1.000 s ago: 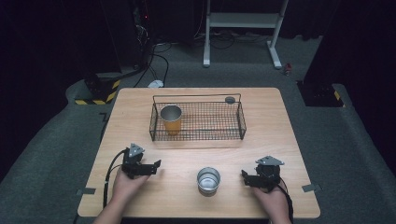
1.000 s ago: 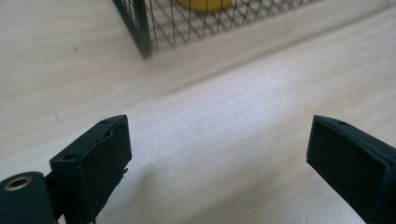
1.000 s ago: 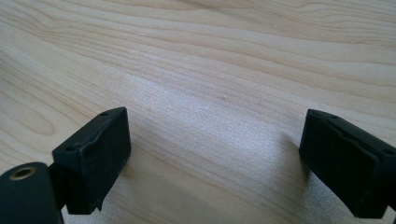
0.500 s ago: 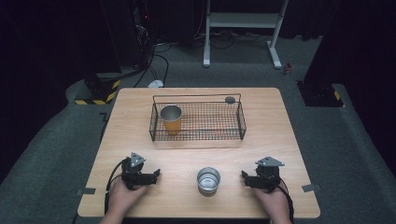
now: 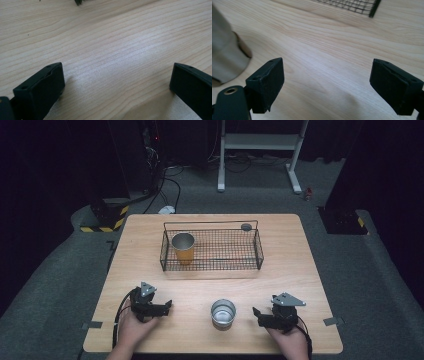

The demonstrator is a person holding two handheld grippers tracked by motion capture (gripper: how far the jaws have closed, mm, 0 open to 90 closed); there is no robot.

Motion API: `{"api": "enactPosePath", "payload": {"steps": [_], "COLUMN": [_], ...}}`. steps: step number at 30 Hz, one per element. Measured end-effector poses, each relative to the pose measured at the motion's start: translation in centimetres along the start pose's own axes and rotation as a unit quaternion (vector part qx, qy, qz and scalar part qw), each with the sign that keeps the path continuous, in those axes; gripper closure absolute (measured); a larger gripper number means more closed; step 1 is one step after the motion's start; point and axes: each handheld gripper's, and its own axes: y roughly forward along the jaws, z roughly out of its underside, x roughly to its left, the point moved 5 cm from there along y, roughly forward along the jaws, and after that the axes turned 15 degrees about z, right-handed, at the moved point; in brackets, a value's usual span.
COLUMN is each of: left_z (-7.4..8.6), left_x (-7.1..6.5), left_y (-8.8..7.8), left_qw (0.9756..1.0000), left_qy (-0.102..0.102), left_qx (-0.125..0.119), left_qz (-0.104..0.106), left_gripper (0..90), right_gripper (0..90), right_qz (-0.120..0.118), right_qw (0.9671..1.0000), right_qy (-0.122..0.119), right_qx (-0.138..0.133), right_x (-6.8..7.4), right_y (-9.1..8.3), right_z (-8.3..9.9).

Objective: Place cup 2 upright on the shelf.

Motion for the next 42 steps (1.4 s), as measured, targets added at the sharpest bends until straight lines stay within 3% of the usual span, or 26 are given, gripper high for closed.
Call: {"api": "enactPosePath", "payload": {"steps": [6,10,17,30,42], "left_z": [-0.1,-0.4,-0.5,-0.5,-0.6], "left_x": [0.1,0.1,0.1,0.1,0.1], "left_y": [0.1,0.5,0.5,0.5,0.6], "left_qw": [1.0000,0.9997,0.9996,0.9996,0.9996], "left_qy": [-0.003,-0.018,-0.019,-0.020,-0.019], "left_qx": [-0.001,-0.005,-0.005,-0.005,-0.005], "left_qz": [-0.005,-0.016,-0.019,-0.019,-0.020], "left_gripper": [0.0,0.0,0.0,0.0,0.0], "right_gripper": [12.3,11.4,9.7,9.3,9.5], "right_qz": [-0.029,-0.039,-0.070,-0.118,-0.150], "right_qw": [0.9995,0.9988,0.9969,0.9909,0.9846], "right_qy": [-0.006,-0.018,-0.027,-0.059,-0.083], "right_qx": [-0.012,-0.024,-0.025,-0.027,-0.036], "right_x": [1.7,2.7,4.5,7.9,9.9], "right_y": [-1.6,-2.6,-3.2,-2.4,-0.9], "right_z": [0.0,0.0,0.0,-0.7,-1.8]}}
